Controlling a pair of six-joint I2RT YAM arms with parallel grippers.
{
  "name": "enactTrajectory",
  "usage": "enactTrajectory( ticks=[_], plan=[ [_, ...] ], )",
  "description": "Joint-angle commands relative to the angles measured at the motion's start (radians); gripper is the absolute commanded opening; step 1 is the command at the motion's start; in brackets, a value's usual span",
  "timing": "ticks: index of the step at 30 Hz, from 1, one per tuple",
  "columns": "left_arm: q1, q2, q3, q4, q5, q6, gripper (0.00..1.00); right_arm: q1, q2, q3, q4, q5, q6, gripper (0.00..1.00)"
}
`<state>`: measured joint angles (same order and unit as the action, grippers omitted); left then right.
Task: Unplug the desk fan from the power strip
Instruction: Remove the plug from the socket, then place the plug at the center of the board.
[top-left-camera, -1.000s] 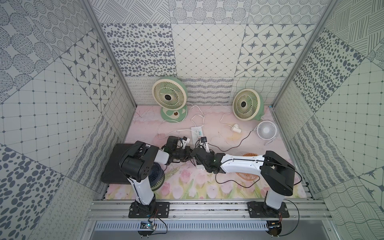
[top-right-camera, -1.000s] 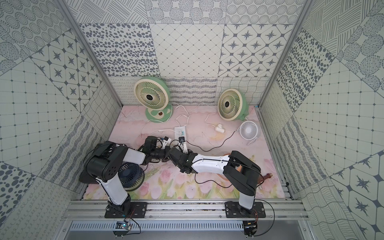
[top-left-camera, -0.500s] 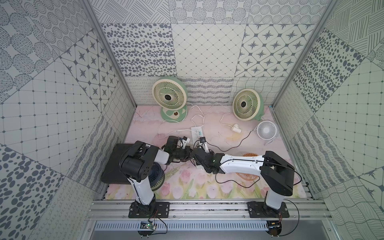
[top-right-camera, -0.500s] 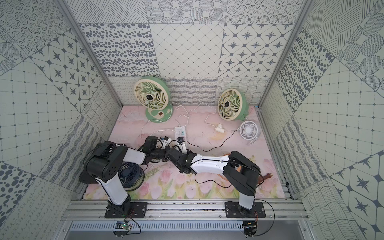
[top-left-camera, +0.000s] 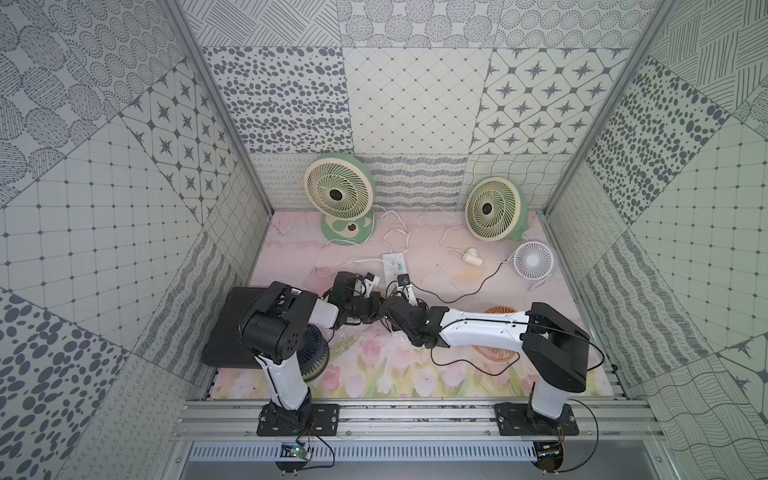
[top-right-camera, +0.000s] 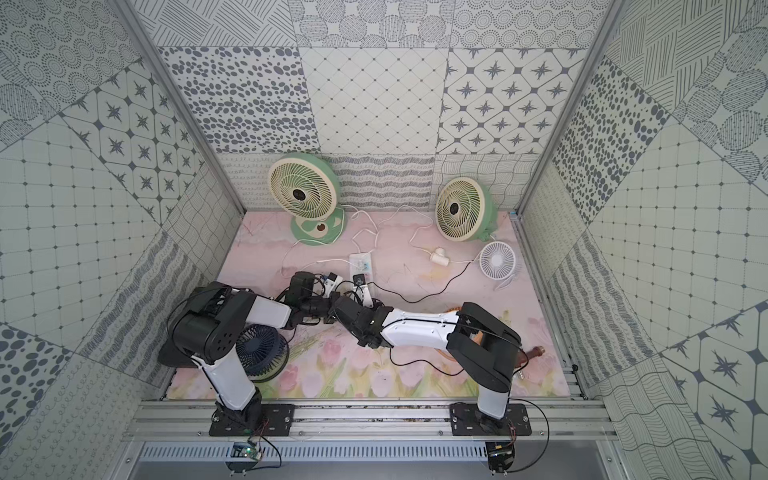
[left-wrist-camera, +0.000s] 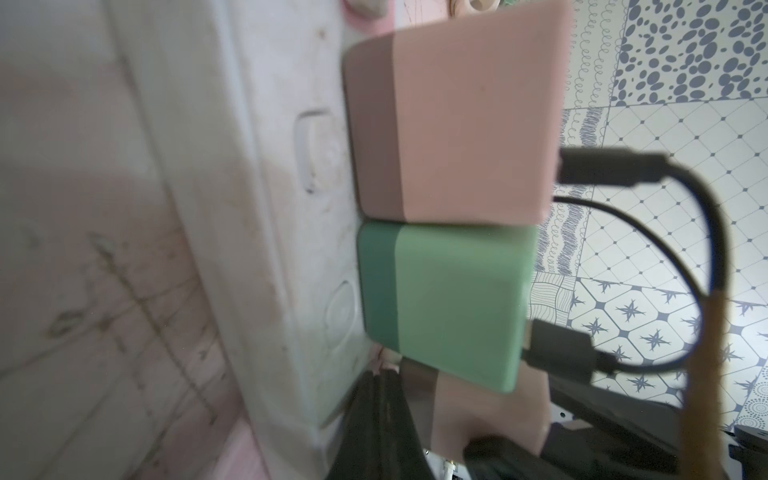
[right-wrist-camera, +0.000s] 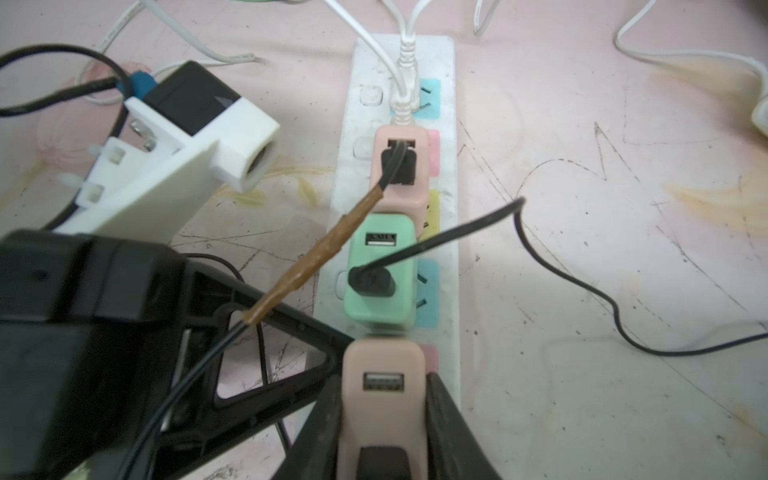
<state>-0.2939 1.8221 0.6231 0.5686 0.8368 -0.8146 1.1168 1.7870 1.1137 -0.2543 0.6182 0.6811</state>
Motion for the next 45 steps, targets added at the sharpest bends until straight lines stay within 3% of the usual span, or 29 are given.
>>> enactTrajectory(
  ticks=[1,10,19,25,35,43,45],
  plan=[
    [-0.004,0.013,0.002,-0.115,-0.077,0.032,0.00,0.001,-0.041,0.011,0.027,0.018,-0.018,0.12],
    [-0.002,0.011,0.003,-0.115,-0.076,0.031,0.00,-0.093,-0.259,-0.115,0.030,-0.079,-0.035,0.13],
    [-0.001,-0.039,0.003,-0.155,-0.097,0.052,0.00,-0.275,-0.392,-0.193,-0.120,-0.472,-0.078,0.14],
    [0.002,-0.099,-0.003,-0.176,-0.125,0.074,0.00,-0.336,-0.381,-0.266,-0.145,-0.680,-0.101,0.15],
    [0.007,-0.145,0.007,-0.203,-0.152,0.092,0.00,-0.352,-0.301,-0.302,-0.158,-0.703,-0.122,0.23],
    [0.014,-0.166,0.024,-0.228,-0.160,0.098,0.00,-0.389,-0.331,-0.304,-0.178,-0.683,-0.138,0.50],
    [0.015,-0.173,0.030,-0.235,-0.163,0.099,0.00,-0.390,-0.357,-0.299,-0.192,-0.673,-0.144,0.52]
  ],
)
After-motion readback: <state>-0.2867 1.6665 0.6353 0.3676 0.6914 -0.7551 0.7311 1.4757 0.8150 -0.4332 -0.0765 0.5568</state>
